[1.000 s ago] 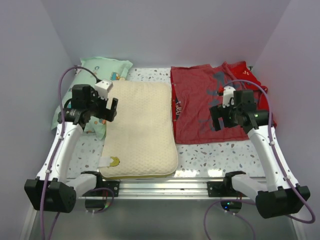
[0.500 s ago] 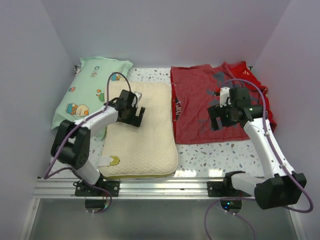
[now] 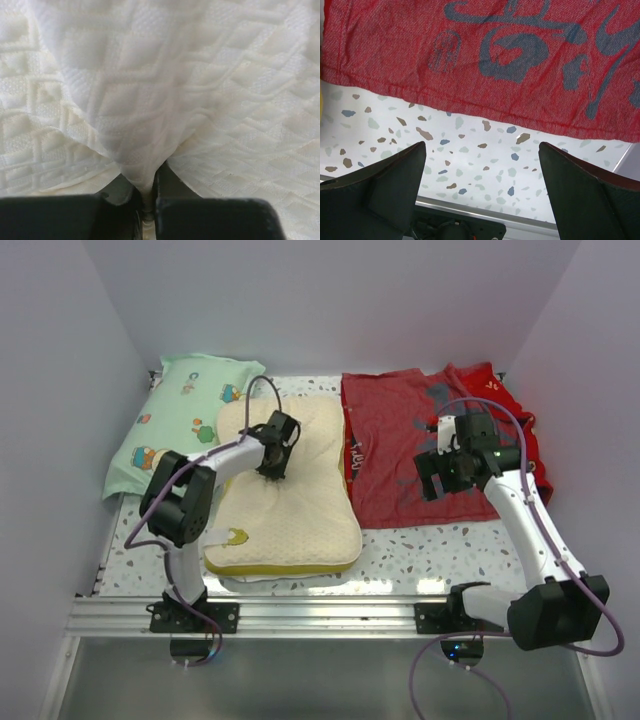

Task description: Put the pillow into the pillowcase

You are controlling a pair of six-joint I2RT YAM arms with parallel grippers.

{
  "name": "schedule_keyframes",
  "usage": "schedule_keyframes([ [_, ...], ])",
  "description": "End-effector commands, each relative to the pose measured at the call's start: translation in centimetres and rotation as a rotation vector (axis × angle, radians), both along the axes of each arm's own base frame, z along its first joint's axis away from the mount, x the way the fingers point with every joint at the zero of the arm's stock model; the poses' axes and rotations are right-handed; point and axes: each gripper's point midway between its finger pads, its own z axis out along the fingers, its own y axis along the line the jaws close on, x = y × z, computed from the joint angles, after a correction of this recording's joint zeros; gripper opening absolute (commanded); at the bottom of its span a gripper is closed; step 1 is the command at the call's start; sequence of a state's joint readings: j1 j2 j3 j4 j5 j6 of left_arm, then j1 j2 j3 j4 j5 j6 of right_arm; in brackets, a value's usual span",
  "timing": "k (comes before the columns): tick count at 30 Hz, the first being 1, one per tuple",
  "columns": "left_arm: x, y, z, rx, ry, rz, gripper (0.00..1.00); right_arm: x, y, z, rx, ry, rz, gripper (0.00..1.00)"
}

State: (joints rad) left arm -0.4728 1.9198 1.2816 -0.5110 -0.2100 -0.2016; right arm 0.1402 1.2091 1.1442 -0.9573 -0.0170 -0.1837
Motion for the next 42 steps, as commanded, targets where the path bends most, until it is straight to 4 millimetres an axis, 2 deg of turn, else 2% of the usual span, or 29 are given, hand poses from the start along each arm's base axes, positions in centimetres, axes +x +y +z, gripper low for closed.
schedule_keyframes([
  [1,-1.0,-1.3,-3.7,-0.023,0.115,-0.154,0.00,0.5,0.1,1.0,0.002,-0.038,0.011,0.99],
  [2,-0.9,-1.5,-3.0,-0.042,0.124,-0.201,0.00,0.4,0.3,1.2,0.010,-0.043,0.016,0.98],
  [3,0.0,-0.9,-0.6,-0.048,0.089,-0.283,0.00,0.3,0.4,1.2,0.013,-0.044,0.021,0.99],
  [4,0.2,-1.7,1.1,-0.123,0.073,-0.347,0.00,0.3,0.5,1.4,0.019,-0.049,0.026,0.99],
  [5,0.9,-1.7,3.1,-0.139,0.033,-0.393,0.00,0.3,0.6,1.4,0.027,-0.051,0.031,0.99],
  [6,2.4,-1.2,7.4,-0.125,-0.061,-0.478,0.00,0.2,0.8,1.6,0.034,-0.055,0.035,0.99],
  [8,3.5,-0.8,11.8,-0.089,-0.131,-0.566,0.00,0.1,0.8,1.9,0.040,-0.065,0.040,0.99],
  [9,5.3,-0.6,16.3,-0.047,-0.231,-0.645,0.00,0.1,1.0,2.0,0.048,-0.067,0.047,0.99],
  [10,4.1,-0.2,17.2,-0.053,-0.182,-0.694,0.00,0.0,1.1,2.2,0.055,-0.074,0.052,0.99],
  [11,4.2,0.2,18.6,-0.042,-0.188,-0.721,0.00,-0.1,1.2,2.2,0.059,-0.075,0.057,0.99],
  [12,5.3,0.5,21.7,0.000,-0.252,-0.784,0.00,0.0,1.3,2.3,0.063,-0.081,0.055,0.99],
  [13,4.1,1.2,22.1,0.007,-0.204,-0.817,0.00,0.0,1.4,2.4,0.069,-0.085,0.059,0.99],
  [17,4.8,3.7,27.6,0.207,-0.310,-0.926,0.00,0.0,1.7,2.7,0.086,-0.096,0.067,0.99],
  [20,3.7,5.6,28.7,0.303,-0.294,-0.993,0.00,0.0,1.8,3.0,0.095,-0.104,0.069,0.99],
  [21,2.7,6.8,29.1,0.348,-0.285,-1.059,0.00,0.1,1.9,3.1,0.096,-0.105,0.071,0.98],
  [25,0.4,10.1,28.4,0.500,-0.277,-1.225,0.00,0.3,2.4,3.3,0.122,-0.109,0.084,0.98],
  [26,-1.1,11.1,26.4,0.526,-0.225,-1.256,0.00,0.3,2.8,3.3,0.138,-0.108,0.088,0.99],
  [28,-1.0,11.7,25.1,0.599,-0.220,-1.309,0.00,0.7,3.3,3.2,0.168,-0.111,0.088,0.99],
  [29,-1.7,11.8,23.0,0.586,-0.192,-1.330,0.00,0.8,3.9,3.2,0.197,-0.106,0.101,0.99],
  [31,-1.6,10.5,21.3,0.547,-0.232,-1.395,0.00,1.2,4.4,2.6,0.220,-0.082,0.101,0.99],
  [32,-2.4,9.9,19.3,0.491,-0.221,-1.428,0.00,1.4,4.7,2.4,0.229,-0.071,0.105,0.99],
  [34,-2.6,8.2,17.2,0.425,-0.260,-1.507,0.00,2.2,5.1,2.2,0.252,-0.053,0.102,0.99],
  [35,-2.7,7.8,15.2,0.404,-0.263,-1.531,0.00,2.5,5.3,2.1,0.259,-0.048,0.101,0.99],
  [37,-3.0,7.6,12.9,0.384,-0.245,-1.565,0.00,3.7,6.1,2.1,0.301,-0.045,0.094,0.99],
  [38,-3.3,7.7,10.6,0.372,-0.211,-1.576,0.01,4.3,6.4,2.2,0.314,-0.049,0.085,0.99],
  [39,-3.5,7.8,9.5,0.368,-0.190,-1.584,0.03,5.6,6.8,3.0,0.347,-0.077,0.056,0.97],
  [41,-3.9,8.5,7.3,0.370,-0.144,-1.573,0.06,7.5,7.5,2.3,0.370,-0.063,0.041,0.92],
  [42,-4.0,8.6,6.8,0.371,-0.136,-1.568,0.09,9.0,8.1,3.1,0.406,-0.092,0.001,0.85],
])
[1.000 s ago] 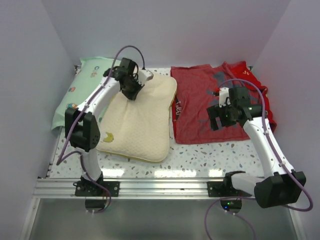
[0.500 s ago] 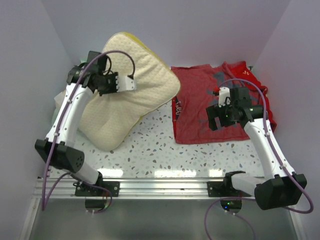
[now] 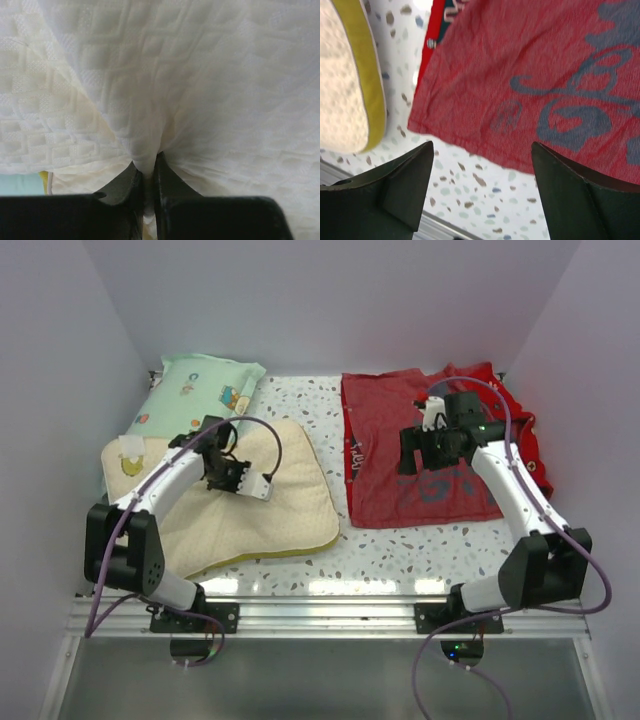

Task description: Put the pillow into the pillowcase

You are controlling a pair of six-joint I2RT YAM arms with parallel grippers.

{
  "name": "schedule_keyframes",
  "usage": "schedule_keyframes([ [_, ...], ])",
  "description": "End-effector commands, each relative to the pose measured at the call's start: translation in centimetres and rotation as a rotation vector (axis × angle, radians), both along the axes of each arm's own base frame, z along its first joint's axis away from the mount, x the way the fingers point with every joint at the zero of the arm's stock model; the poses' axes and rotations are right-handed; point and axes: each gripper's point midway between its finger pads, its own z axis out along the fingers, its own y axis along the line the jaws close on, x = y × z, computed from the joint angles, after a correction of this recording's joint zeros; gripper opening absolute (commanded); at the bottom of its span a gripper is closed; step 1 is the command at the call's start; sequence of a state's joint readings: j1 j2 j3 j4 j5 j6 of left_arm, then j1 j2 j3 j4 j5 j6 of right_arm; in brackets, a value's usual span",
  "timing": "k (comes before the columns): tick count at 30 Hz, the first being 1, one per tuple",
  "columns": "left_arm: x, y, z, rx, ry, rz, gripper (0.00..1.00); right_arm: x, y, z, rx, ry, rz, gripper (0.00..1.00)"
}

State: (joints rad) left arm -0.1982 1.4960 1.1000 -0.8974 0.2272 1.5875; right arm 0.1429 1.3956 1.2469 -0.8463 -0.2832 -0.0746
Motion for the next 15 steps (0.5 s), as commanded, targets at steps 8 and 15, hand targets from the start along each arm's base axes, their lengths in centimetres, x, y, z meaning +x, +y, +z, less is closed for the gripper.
schedule_keyframes([
  [8,2.1,-2.6,1.9,-0.196,-0.108,0.114,0.75,14.0,6.8,-1.1,0.066,-0.112,-0.110,0.70],
  [15,3.5,-5.1,9.1,-0.492,-0.159,0.350,0.82,15.9,12.6,-7.3,-0.066,0.000,0.012,0.70],
])
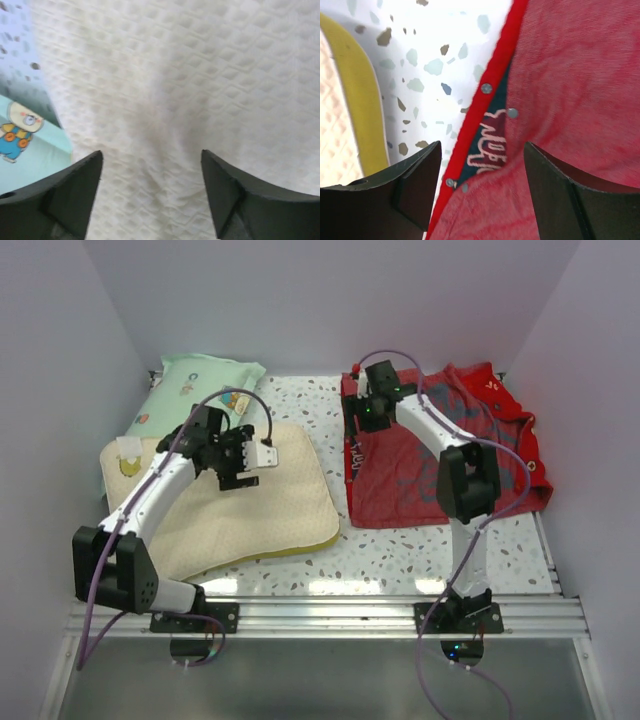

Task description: Put the pillow into the pillowcase

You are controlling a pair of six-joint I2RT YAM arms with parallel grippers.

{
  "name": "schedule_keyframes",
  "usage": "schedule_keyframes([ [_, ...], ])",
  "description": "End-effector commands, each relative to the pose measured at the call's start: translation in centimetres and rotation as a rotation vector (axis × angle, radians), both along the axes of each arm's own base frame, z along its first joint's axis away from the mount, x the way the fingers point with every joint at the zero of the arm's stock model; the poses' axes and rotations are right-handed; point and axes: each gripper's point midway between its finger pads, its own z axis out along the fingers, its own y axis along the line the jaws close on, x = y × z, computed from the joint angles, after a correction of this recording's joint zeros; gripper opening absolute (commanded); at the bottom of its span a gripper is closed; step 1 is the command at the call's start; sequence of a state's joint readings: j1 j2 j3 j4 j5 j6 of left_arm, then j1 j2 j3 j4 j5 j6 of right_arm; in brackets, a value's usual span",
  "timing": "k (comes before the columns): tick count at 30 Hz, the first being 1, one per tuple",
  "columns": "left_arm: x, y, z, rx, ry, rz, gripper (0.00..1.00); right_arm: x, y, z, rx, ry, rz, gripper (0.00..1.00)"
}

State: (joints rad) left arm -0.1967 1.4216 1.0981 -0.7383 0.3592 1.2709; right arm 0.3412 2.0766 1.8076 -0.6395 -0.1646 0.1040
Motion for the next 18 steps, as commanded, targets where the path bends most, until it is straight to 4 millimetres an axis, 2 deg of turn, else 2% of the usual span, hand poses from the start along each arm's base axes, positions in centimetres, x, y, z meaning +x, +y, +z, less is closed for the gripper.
schedule_keyframes([
  [1,1.7,-2.2,6.7,-0.263,-0.094,0.153,0.95,-1.1,2.2,-2.9,-0.091,0.056,0.040,0.70],
  [2,1.9,-2.5,7.3,-0.313,-0.076,0.210,1.00,-1.3,2.5,-3.7,-0.100,0.072,0.043,0.70],
  [3,1.7,-2.9,7.9,-0.350,-0.058,0.215,1.00,-1.6,2.6,-5.4,-0.117,0.105,0.045,0.70],
  [7,1.7,-3.3,9.9,-0.484,0.015,0.305,1.00,-2.6,2.4,-8.1,-0.162,0.170,0.045,0.67],
  [9,1.7,-3.3,10.3,-0.514,0.030,0.318,1.00,-3.6,2.0,-9.0,-0.179,0.214,0.054,0.64],
  [11,2.0,-3.0,11.0,-0.545,0.016,0.347,1.00,-4.8,2.0,-9.8,-0.185,0.260,0.073,0.54],
  [12,2.2,-2.7,11.2,-0.550,0.006,0.361,1.00,-6.1,1.7,-10.6,-0.198,0.302,0.097,0.49],
  [13,2.5,-2.3,11.4,-0.556,-0.005,0.377,1.00,-7.1,2.1,-10.9,-0.184,0.333,0.125,0.28],
  [14,2.8,-2.0,11.6,-0.560,-0.020,0.387,1.00,-8.1,2.2,-11.2,-0.178,0.359,0.161,0.17],
  [15,3.1,-1.7,11.6,-0.555,-0.031,0.404,1.00,-10.2,2.2,-11.9,-0.188,0.422,0.197,0.06],
  [16,3.5,-1.1,11.7,-0.557,-0.041,0.422,1.00,-11.5,2.2,-12.1,-0.191,0.458,0.227,0.00],
  [17,3.6,-0.8,11.8,-0.559,-0.048,0.429,1.00,-13.8,2.0,-11.9,-0.190,0.515,0.308,0.00],
  [18,3.7,-0.7,11.7,-0.558,-0.045,0.434,1.00,-15.0,1.9,-11.8,-0.200,0.539,0.344,0.00],
])
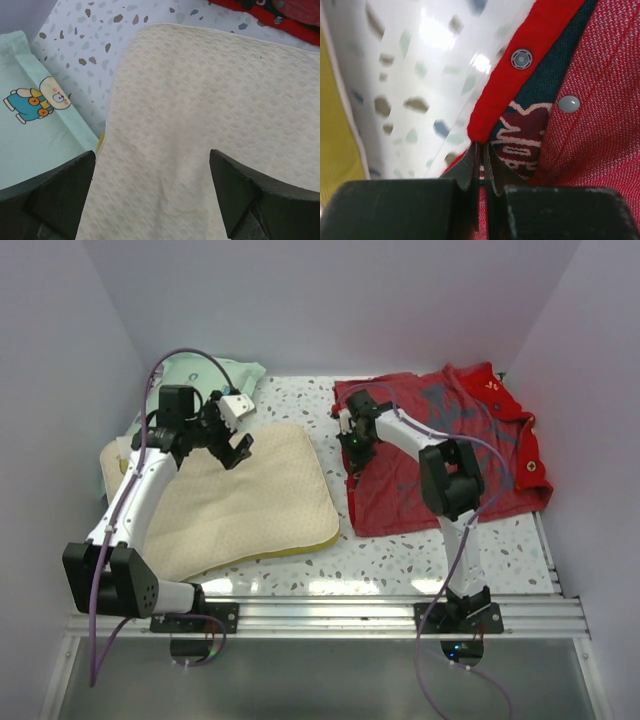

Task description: Put the pillow into the pillowcase

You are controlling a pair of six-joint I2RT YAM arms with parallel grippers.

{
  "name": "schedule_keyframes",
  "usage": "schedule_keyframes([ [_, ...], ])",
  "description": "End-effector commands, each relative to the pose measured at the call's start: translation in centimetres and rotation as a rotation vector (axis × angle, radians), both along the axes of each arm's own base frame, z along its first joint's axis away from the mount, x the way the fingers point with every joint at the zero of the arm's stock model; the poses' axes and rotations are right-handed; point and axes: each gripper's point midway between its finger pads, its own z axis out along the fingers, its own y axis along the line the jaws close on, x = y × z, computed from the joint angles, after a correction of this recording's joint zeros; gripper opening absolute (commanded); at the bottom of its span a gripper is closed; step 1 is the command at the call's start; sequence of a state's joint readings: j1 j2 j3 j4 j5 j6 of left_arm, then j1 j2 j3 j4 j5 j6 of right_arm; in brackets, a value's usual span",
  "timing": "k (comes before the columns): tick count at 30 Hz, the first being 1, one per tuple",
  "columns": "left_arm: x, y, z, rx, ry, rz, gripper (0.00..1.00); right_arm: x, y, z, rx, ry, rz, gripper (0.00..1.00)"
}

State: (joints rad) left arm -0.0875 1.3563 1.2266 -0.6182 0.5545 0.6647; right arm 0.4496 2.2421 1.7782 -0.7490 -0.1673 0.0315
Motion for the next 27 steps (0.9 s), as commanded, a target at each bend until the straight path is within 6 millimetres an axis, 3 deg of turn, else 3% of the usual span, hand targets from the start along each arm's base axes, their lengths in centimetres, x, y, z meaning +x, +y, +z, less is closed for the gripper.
schedule_keyframes([
  [1,1.3,0.7,3.0,-0.052,-0.079,0.045,1.00,-10.0,-0.8,-0.9,-0.060,0.280,0.206,0.00],
  [5,0.7,1.1,2.2,-0.049,-0.051,0.034,1.00,-17.1,-3.1,-0.2,-0.085,0.443,0.343,0.00],
  [8,-0.1,0.8,1.5,-0.061,-0.025,0.001,1.00,-20.4,-4.8,1.7,-0.100,0.539,0.447,0.02],
  [9,-0.4,0.6,1.4,-0.071,-0.018,-0.019,1.00,-20.4,-5.2,2.3,-0.106,0.530,0.458,0.09],
  [11,-0.9,0.3,0.8,-0.065,-0.003,-0.051,1.00,-19.2,-5.2,3.3,-0.114,0.447,0.445,0.24],
  [12,-1.2,0.1,0.6,-0.077,0.010,-0.067,1.00,-18.0,-4.9,5.0,-0.102,0.356,0.425,0.42],
  [13,-1.5,0.0,0.3,-0.077,0.019,-0.080,1.00,-17.0,-4.6,5.9,-0.092,0.299,0.404,0.49],
  [14,-2.0,-0.2,-0.1,-0.075,0.034,-0.097,1.00,-15.3,-3.5,7.2,-0.066,0.214,0.368,0.54],
  [18,-4.5,-0.8,-1.7,-0.070,0.074,-0.200,1.00,-11.8,-2.1,10.7,-0.031,0.031,0.288,0.56],
  [21,-5.2,-0.6,-2.4,-0.054,0.085,-0.210,1.00,-10.5,-3.2,9.9,-0.119,-0.003,0.252,0.62],
  [23,-5.3,-0.5,-2.5,-0.053,0.088,-0.199,1.00,-10.2,-3.9,8.0,-0.177,0.019,0.246,0.63],
  [27,-4.5,0.0,-1.5,-0.050,0.062,-0.142,1.00,-9.7,-4.4,5.4,-0.227,0.028,0.237,0.59],
])
